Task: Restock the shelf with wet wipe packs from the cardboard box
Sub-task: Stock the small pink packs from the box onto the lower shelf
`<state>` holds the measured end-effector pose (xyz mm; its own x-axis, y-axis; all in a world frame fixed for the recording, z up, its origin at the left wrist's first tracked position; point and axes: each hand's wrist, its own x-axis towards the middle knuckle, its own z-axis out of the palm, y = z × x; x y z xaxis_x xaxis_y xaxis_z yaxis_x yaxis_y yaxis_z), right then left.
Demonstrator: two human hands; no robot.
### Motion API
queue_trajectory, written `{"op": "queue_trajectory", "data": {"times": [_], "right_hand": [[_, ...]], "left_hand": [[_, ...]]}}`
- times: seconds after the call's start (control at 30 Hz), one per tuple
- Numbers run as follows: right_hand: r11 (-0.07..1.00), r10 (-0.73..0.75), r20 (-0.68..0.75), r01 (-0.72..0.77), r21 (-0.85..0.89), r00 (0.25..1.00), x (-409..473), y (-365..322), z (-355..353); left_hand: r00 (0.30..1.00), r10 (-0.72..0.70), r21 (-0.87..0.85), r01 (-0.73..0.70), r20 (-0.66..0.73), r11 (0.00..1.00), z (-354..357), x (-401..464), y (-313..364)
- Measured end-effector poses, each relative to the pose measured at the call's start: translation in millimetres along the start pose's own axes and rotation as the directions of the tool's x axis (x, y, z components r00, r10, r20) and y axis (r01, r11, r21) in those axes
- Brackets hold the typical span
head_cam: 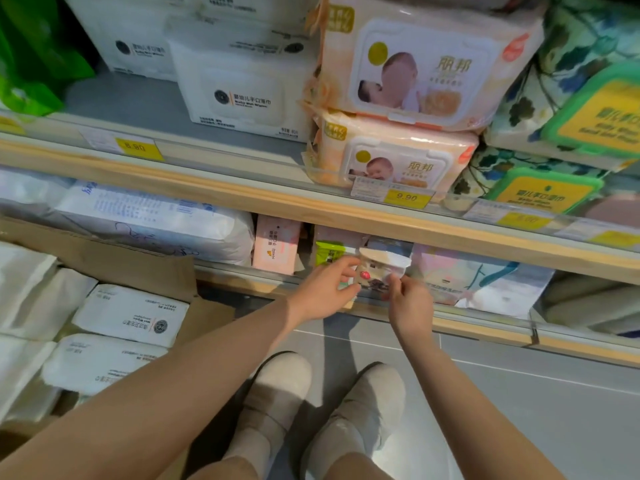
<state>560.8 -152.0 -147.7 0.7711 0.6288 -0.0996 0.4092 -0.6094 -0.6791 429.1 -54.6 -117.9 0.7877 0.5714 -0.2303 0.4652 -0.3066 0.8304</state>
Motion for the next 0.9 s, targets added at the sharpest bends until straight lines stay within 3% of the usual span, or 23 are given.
{"op": "queue_trajectory", "data": {"times": [0.13,0.3,0.5,0.6,0.77,0.9], "right_hand": [[0.986,-0.001,-0.072,0.013,0.165,0.997,-19.0,0.1,-3.5],[0.952,-0.083,-0.095,0.107,0.287,0.992,-34.4,-3.1,-13.7],[0.967,-0.221,0.005,0.218,0.134,0.975,-32.0,3.1,-11.2],[0.962,-0.238,0.054,0.228,0.152,0.97,-39.6,1.3,-14.7],[0.963,-0.196,0.065,0.18,0.201,0.978,-54.9,-6.1,-34.7],[0.971,-0.238,0.238,0.24,0.02,0.942,-55.5,-32.8,-66.2]], "left_hand": [[0.991,0.06,-0.024,-0.063,-0.117,0.998,0.8,-4.7,9.1],[0.991,0.126,0.094,-0.123,-0.035,0.988,8.2,-1.4,15.9],[0.994,0.105,0.174,-0.105,0.008,0.979,16.4,9.1,11.3],[0.994,0.107,0.188,-0.103,-0.011,0.977,16.6,5.7,15.6],[0.979,0.098,0.205,-0.06,-0.18,0.977,0.4,-16.3,33.4],[0.945,0.228,0.381,-0.126,-0.234,0.916,-40.2,-57.8,30.5]]}}
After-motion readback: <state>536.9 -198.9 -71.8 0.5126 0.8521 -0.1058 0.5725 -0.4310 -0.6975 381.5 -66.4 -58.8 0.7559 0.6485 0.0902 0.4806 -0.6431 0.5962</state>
